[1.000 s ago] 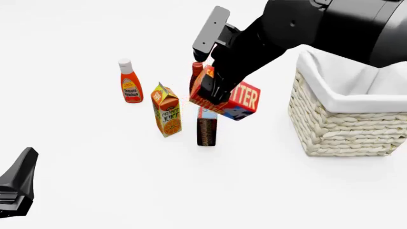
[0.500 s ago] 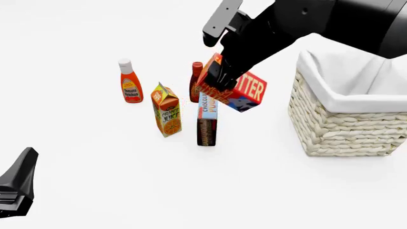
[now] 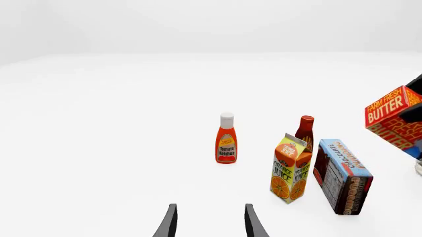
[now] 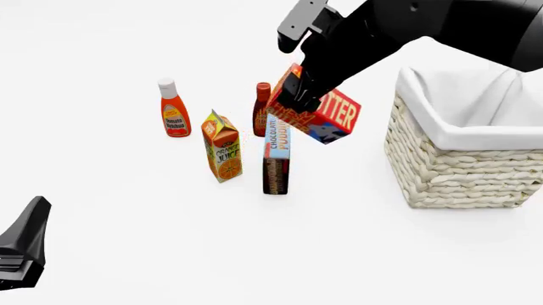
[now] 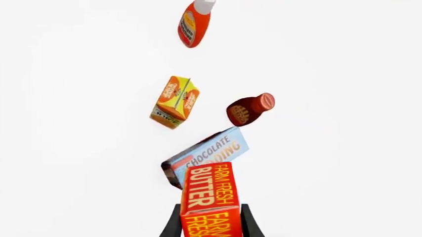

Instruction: Pick the butter and place it in the basket.

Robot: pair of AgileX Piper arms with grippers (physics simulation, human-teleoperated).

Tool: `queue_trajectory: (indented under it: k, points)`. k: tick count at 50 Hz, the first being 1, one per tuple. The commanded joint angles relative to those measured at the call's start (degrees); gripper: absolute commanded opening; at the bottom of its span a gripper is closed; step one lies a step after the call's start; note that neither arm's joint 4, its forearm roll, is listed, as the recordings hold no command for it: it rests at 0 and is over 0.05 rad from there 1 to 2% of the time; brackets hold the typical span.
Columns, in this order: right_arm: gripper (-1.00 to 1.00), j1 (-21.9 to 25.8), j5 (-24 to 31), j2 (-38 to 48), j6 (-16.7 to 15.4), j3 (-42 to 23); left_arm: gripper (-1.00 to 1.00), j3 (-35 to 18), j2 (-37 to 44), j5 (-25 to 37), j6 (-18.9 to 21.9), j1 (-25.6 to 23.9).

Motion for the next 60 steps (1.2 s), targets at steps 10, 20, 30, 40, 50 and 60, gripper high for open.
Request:
queue_trajectory:
  k: [10,20,30,40,50,60]
  points:
    - [-1.0,-3.9,-0.1,-1.0,3.0,-3.4,1.0,0.0,0.0,0.0,0.0,0.0]
    - [-1.0,-9.5,-1.3,-1.3,5.9,-5.9,1.0,0.0,0.0,0.0,0.0,0.0]
    - [-1.0,-11.0,-1.6,-2.0,6.8,-6.1,1.0,0.0,0.0,0.0,0.0,0.0]
    - [-1.0,-12.2,-2.1,-2.9,7.6,-6.2,1.0,0.0,0.0,0.0,0.0,0.0]
    - [-1.0,-13.5,-2.9,-3.9,8.5,-5.7,1.0,0.0,0.0,0.0,0.0,0.0]
    - [-1.0,-14.7,-3.5,-5.1,9.5,-5.3,1.0,0.0,0.0,0.0,0.0,0.0]
